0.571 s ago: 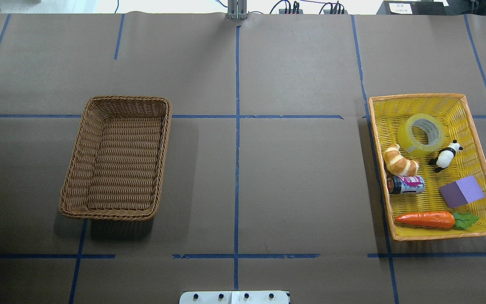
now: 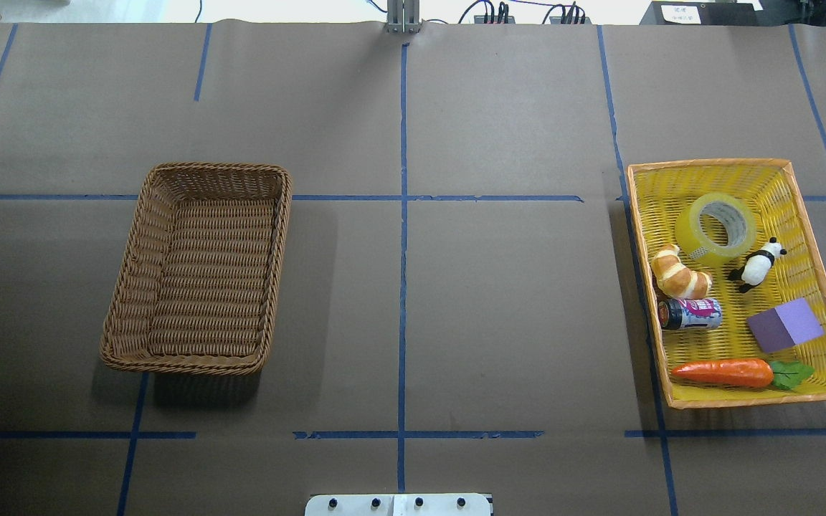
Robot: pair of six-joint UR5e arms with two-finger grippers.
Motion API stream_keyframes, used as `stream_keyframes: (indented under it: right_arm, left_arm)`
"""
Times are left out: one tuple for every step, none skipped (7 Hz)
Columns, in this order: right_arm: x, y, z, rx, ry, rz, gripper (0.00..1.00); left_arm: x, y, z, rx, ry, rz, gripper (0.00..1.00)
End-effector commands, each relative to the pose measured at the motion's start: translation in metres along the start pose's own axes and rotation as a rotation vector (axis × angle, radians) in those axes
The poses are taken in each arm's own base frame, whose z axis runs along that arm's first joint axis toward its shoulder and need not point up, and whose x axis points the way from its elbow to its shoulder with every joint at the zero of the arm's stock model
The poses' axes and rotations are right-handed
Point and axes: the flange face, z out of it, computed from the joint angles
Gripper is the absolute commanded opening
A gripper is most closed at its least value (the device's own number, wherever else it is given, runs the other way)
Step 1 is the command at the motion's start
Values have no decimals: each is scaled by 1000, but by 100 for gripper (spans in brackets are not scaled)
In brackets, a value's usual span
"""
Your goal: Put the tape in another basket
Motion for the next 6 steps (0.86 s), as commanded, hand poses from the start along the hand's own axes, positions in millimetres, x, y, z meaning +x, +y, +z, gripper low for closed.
stream_keyframes:
  right_arm:
    - [1, 0, 0, -1, 0, 1, 100]
    - [0, -1, -1, 3, -1, 0, 100]
    - [-5, -4, -6, 12, 1, -10, 100]
    - [-4, -4, -6, 10, 2, -8, 100]
    - [-5, -5, -6, 11, 2, -10, 100]
    - [-9, -7, -10, 19, 7, -21, 100]
  left_arm:
    - [0, 0, 0, 0, 0, 1, 100]
    - [0, -1, -1, 1, -2, 2, 100]
    - [0, -1, -1, 1, -2, 2, 100]
    - [0, -1, -1, 1, 0, 2, 100]
    - [0, -1, -1, 2, 0, 3, 100]
    - [0, -1, -1, 2, 0, 3, 100]
